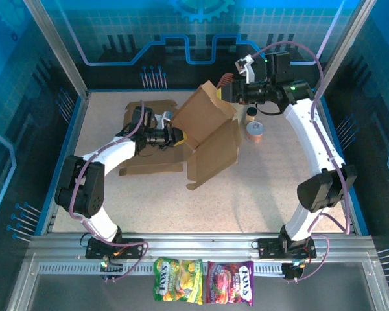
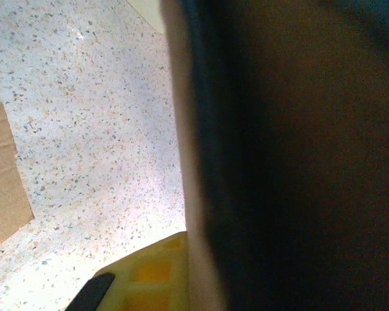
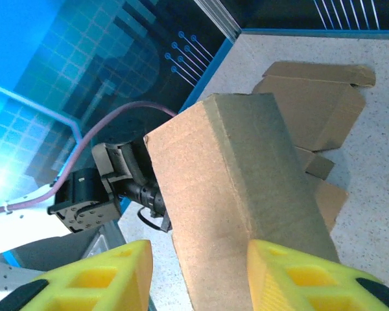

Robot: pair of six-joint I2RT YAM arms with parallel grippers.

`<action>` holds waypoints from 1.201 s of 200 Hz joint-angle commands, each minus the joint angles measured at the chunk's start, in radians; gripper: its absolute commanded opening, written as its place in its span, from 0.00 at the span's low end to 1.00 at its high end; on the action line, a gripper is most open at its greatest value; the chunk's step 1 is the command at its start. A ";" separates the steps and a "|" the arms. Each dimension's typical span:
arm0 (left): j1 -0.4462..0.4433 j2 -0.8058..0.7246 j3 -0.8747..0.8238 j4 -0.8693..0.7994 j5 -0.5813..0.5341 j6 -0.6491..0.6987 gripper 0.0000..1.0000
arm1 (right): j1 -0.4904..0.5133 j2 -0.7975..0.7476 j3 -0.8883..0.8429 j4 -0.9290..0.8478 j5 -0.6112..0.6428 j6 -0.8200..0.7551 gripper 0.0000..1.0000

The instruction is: Fold the paper box

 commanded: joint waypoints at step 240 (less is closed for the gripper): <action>0.006 -0.022 0.036 -0.047 0.041 0.053 0.00 | -0.033 0.066 0.103 -0.073 0.024 -0.112 0.53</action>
